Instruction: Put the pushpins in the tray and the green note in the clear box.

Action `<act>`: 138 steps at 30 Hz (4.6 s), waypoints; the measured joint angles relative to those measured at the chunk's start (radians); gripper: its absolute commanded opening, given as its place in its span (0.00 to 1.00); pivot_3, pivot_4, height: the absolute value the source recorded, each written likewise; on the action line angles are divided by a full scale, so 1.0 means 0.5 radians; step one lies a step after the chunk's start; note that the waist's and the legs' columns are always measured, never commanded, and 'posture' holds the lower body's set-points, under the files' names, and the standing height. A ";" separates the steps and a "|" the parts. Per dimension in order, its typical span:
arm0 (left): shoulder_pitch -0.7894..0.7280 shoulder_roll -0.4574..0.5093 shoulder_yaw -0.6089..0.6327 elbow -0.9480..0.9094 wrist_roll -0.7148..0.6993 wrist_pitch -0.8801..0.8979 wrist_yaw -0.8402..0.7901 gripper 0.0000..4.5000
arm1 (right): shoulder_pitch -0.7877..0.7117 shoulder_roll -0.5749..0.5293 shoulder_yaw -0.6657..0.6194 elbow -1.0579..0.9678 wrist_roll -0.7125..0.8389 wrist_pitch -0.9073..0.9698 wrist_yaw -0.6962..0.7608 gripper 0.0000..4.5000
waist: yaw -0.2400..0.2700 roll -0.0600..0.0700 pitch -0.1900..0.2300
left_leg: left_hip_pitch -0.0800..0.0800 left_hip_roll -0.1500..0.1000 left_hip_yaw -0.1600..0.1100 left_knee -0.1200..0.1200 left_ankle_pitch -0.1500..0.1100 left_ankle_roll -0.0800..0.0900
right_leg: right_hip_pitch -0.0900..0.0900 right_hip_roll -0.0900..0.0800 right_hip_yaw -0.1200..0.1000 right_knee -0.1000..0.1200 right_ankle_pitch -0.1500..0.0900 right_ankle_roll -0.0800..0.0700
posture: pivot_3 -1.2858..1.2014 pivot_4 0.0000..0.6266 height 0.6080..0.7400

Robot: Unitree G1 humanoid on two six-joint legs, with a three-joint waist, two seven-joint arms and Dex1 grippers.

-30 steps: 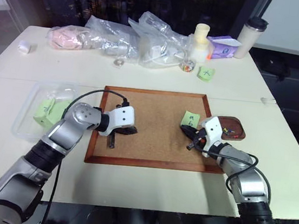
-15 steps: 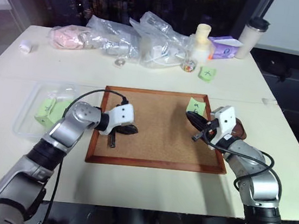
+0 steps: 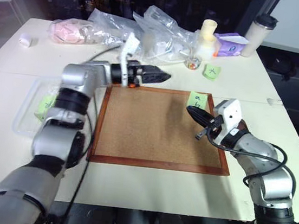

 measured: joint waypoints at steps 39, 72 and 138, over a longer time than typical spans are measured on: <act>-0.134 -0.479 0.331 0.634 -0.136 0.195 0.199 0.02 | 0.027 -0.043 0.071 -0.277 0.007 0.156 -0.041 0.00 | -0.003 0.000 0.001 | 0.000 -0.001 -0.001 -0.003 0.002 -0.004 | -0.002 0.001 0.000 0.001 0.000 0.000 | 0.52 0.24 0.95; 0.041 -0.502 0.254 0.454 -0.118 -0.171 0.093 0.02 | 0.079 0.208 -0.014 -0.310 0.238 0.204 -0.339 0.00 | -0.001 0.001 0.001 | 0.000 -0.001 -0.002 -0.001 0.003 -0.005 | -0.002 0.001 0.000 0.003 0.000 0.000 | 0.52 0.24 0.95; 0.515 -0.069 -0.634 -0.816 0.660 -1.031 0.011 0.00 | -0.019 -0.083 -0.503 0.873 -0.006 0.067 -0.547 0.99 | -0.002 0.005 -0.001 | 0.002 -0.002 -0.001 0.000 0.004 -0.005 | 0.000 -0.001 0.002 0.005 0.001 0.000 | 0.52 0.24 0.95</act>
